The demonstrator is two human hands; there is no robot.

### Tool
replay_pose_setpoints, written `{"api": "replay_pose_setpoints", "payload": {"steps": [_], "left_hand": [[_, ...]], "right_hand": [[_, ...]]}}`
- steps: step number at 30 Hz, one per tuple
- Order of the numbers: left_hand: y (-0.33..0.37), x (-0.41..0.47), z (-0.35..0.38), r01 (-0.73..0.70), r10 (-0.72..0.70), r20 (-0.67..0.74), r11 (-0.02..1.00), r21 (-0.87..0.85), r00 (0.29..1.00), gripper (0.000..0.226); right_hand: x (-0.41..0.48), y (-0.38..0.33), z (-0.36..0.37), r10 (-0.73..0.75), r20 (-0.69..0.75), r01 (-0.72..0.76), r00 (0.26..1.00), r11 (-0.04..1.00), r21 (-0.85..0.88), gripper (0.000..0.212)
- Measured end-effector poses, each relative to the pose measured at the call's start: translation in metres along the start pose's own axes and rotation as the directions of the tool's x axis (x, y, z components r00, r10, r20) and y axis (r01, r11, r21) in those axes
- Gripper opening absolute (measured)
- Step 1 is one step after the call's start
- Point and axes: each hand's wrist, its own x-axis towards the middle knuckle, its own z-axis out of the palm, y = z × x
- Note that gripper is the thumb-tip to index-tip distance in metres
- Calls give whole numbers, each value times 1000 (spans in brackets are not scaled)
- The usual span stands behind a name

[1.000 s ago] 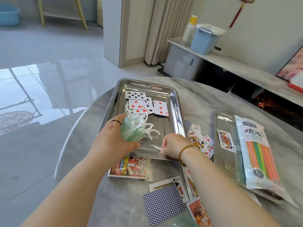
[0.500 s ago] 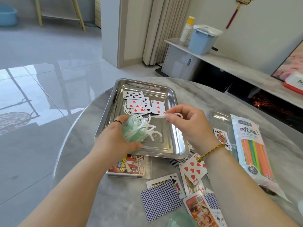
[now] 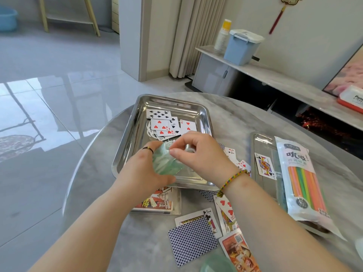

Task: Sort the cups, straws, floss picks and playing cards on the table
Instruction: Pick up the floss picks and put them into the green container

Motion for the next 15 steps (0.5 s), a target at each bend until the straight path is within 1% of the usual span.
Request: {"api": "replay_pose_setpoints", "payload": {"steps": [3, 5, 7, 9, 10, 11, 13, 15], "left_hand": [[-1, 1, 0, 15, -14, 21, 998, -59, 1000, 78], [-1, 1, 0, 40, -33, 49, 990, -133, 998, 75], [-2, 0, 0, 52, -32, 88, 973, -226, 996, 65], [0, -2, 4, 50, -3, 147, 946, -320, 989, 58], [0, -2, 6, 50, 11, 169, 934, -354, 985, 57], [1, -3, 10, 46, 27, 190, 928, -370, 981, 57], [0, -5, 13, 32, 51, 211, 928, -372, 976, 57], [2, -6, 16, 16, 74, 229, 930, -368, 971, 57]], "right_hand": [[-3, 3, 0, -35, -112, 36, 993, 999, 6, 13], [-10, 8, -4, -45, -191, 51, 981, 998, 27, 21], [-19, 12, -4, -74, -201, 67, 977, 997, -41, 29], [-28, 17, 1, -172, -206, 137, 963, 975, -172, 43], [-30, 20, 5, -215, -196, 170, 957, 961, -219, 48], [-33, 21, 7, -228, -190, 180, 955, 954, -239, 50], [-34, 21, 9, -212, -188, 169, 959, 960, -223, 50], [-33, 21, 6, -163, -158, 127, 974, 969, -214, 46]]}}
